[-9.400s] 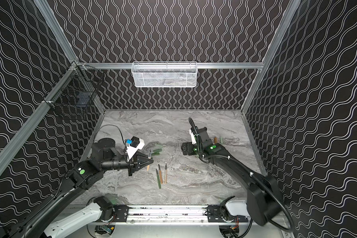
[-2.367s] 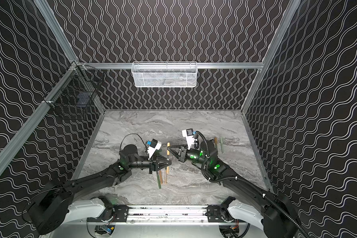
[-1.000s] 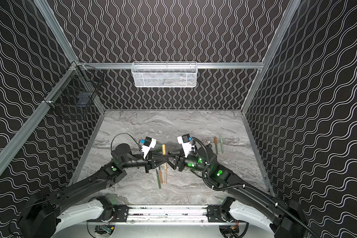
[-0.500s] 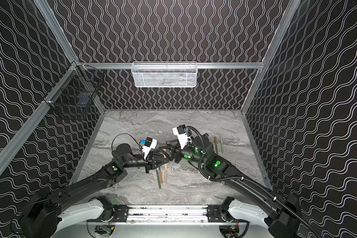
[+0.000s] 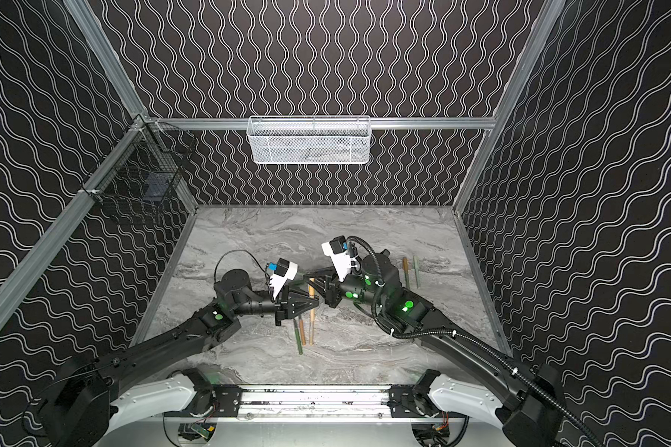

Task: Insert the pens into the pen caps
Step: 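Push the tan cap down onto the pen tip held by the left gripper, then open the left gripper off the capped pen while the right gripper lifts it away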

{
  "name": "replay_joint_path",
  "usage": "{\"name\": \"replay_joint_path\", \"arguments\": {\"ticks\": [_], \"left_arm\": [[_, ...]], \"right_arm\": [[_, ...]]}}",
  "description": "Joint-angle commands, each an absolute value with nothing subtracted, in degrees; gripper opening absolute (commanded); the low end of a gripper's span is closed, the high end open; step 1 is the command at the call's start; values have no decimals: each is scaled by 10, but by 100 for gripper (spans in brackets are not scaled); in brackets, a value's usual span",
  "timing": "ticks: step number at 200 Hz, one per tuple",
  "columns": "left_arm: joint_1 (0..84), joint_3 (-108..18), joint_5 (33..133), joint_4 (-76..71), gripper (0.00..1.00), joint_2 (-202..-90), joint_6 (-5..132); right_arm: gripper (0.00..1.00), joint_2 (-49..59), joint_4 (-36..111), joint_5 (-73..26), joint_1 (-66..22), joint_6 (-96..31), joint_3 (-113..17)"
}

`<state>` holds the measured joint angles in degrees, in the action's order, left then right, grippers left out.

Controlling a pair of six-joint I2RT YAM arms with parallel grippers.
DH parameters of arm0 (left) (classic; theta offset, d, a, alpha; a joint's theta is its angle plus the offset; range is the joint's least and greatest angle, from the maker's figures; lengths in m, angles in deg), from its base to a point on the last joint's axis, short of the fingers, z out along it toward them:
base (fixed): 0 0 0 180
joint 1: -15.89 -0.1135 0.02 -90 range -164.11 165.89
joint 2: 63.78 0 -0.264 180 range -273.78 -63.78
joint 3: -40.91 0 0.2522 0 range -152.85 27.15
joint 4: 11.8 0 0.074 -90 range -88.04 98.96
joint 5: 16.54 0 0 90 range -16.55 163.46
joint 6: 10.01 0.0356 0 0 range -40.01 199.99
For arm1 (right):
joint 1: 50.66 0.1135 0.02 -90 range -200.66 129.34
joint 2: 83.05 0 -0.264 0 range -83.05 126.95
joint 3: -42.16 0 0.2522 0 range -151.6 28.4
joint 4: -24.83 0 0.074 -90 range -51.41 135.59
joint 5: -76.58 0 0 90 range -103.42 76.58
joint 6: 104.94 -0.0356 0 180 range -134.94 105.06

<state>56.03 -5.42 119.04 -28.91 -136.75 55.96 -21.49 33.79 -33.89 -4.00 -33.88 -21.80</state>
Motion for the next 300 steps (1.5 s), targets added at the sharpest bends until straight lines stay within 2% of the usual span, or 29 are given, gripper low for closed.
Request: {"name": "replay_joint_path", "arguments": {"ticks": [1, 72, 144, 178, 233, 269, 300], "left_arm": [[560, -62, 1189, -332, 0, -1369, 567], [559, -95, 1175, -308, 0, -1339, 585], [556, -173, 1174, -267, 0, -1347, 638], [554, -206, 1174, -260, 0, -1358, 658], [554, -194, 1192, -281, 0, -1362, 636], [554, -188, 1206, -213, 18, -1345, 642], [557, -182, 1195, -120, 52, -1305, 659]], "right_arm": [[10, -217, 354, -350, -40, -365, -206], [0, -213, 351, -384, -36, -413, -171], [0, -217, 389, -403, -16, -456, -136], [0, -230, 397, -390, -7, -470, -117], [0, -237, 441, -301, -37, -473, -162], [0, -231, 415, -325, -119, -474, -170], [0, -220, 452, -368, -228, -422, -207]]}}
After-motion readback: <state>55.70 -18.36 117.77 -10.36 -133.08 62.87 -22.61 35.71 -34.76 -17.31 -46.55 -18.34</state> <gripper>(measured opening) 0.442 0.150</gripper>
